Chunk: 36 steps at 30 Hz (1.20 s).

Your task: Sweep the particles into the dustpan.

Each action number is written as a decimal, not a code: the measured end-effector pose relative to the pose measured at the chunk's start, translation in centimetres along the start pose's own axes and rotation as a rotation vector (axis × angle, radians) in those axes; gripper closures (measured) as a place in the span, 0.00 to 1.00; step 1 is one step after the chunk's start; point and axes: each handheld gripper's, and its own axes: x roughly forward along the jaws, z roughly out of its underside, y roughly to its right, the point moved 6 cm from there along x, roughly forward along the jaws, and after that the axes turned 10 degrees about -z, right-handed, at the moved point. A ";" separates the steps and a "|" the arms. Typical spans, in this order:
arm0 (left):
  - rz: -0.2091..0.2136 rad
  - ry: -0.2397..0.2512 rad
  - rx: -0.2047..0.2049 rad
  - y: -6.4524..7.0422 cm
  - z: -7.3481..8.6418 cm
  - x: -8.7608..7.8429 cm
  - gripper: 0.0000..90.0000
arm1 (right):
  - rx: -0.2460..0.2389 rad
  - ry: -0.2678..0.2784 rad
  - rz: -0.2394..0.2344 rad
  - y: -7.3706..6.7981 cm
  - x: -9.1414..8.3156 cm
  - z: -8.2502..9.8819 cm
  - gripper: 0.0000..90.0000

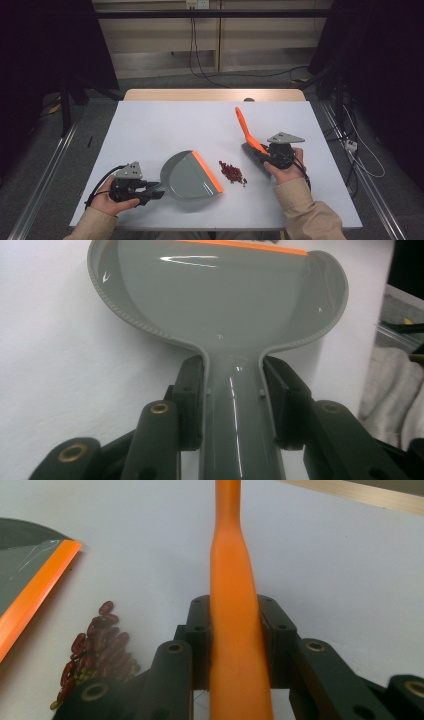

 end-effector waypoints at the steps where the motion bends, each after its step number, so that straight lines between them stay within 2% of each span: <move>1: 0.015 -0.014 0.017 0.1 0.1 0.0 0.70 | 0.001 0.000 0.006 0.0 0.0 0.0 0.79; 3: 0.024 -0.013 0.004 0.3 0.2 0.3 0.70 | -0.005 -0.003 0.025 -0.1 0.1 0.2 0.79; 4: 0.021 -0.021 0.016 0.3 0.2 0.4 0.70 | -0.007 0.001 0.030 -0.1 0.1 0.3 0.79; 8: 0.031 -0.020 0.019 0.6 0.0 0.8 0.70 | -0.022 0.017 0.064 -0.4 0.2 0.4 0.79; 9: 0.019 -0.026 0.027 0.6 0.0 0.9 0.70 | -0.026 0.018 0.066 -0.6 0.3 0.4 0.79; 10: 0.041 -0.034 0.026 0.8 0.1 1.0 0.70 | -0.026 0.015 0.068 -0.7 0.3 0.4 0.79; 11: 0.031 -0.037 0.025 0.9 0.1 1.2 0.70 | -0.036 0.014 0.069 -1.0 0.4 0.5 0.79; 12: 0.046 -0.036 0.026 1.0 0.1 1.3 0.70 | -0.039 0.013 0.072 -1.3 0.4 0.5 0.79; 13: 0.036 -0.049 0.041 1.0 0.1 1.3 0.70 | -0.049 0.014 0.071 -1.6 0.5 0.5 0.79; 14: 0.055 -0.043 0.037 1.2 0.0 1.4 0.70 | -0.048 0.013 0.072 -1.8 0.5 0.6 0.79; 15: 0.045 -0.048 0.037 1.2 0.0 1.5 0.70 | -0.054 0.013 0.074 -2.2 0.6 0.7 0.79; 16: 0.058 -0.046 0.036 1.3 -0.1 1.6 0.70 | -0.061 0.010 0.076 -2.5 0.6 0.7 0.79; 18: 0.043 -0.053 0.044 1.5 -0.2 1.8 0.70 | -0.070 0.007 0.075 -3.0 0.7 0.8 0.79; 21: 0.077 -0.065 0.058 1.9 -0.4 2.3 0.70 | -0.079 0.003 0.077 -3.6 0.7 0.9 0.79; 23: 0.074 -0.076 0.066 2.1 -0.5 2.6 0.70 | -0.081 0.006 0.077 -3.9 0.7 1.0 0.79; 24: 0.052 -0.086 0.078 2.1 -0.6 2.7 0.70 | -0.079 0.008 0.079 -4.1 0.6 1.1 0.79; 25: 0.073 -0.083 0.069 2.3 -0.6 2.8 0.70 | -0.081 0.008 0.079 -4.3 0.6 1.2 0.79; 27: 0.075 -0.083 0.070 2.4 -0.7 2.9 0.70 | -0.080 0.012 0.076 -4.8 0.6 1.3 0.79; 28: 0.059 -0.091 0.074 2.4 -0.8 2.9 0.70 | -0.081 0.013 0.079 -5.1 0.6 1.3 0.79; 29: 0.075 -0.084 0.068 2.4 -0.9 2.9 0.70 | -0.080 0.012 0.072 -5.3 0.7 1.3 0.79; 30: 0.059 -0.093 0.075 2.5 -0.9 3.0 0.70 | -0.081 0.011 0.069 -5.5 0.7 1.3 0.79; 31: 0.067 -0.100 0.085 2.5 -0.9 3.1 0.70 | -0.082 0.012 0.069 -5.8 0.8 1.3 0.79; 32: 0.053 -0.099 0.081 2.5 -1.0 3.2 0.70 | -0.081 0.012 0.060 -6.1 0.9 1.3 0.79; 33: 0.070 -0.099 0.083 2.6 -1.0 3.3 0.70 | -0.081 0.012 0.062 -6.3 1.0 1.3 0.79; 36: 0.056 -0.113 0.089 2.5 -1.1 3.4 0.70 | -0.079 0.013 0.061 -6.7 1.2 1.2 0.79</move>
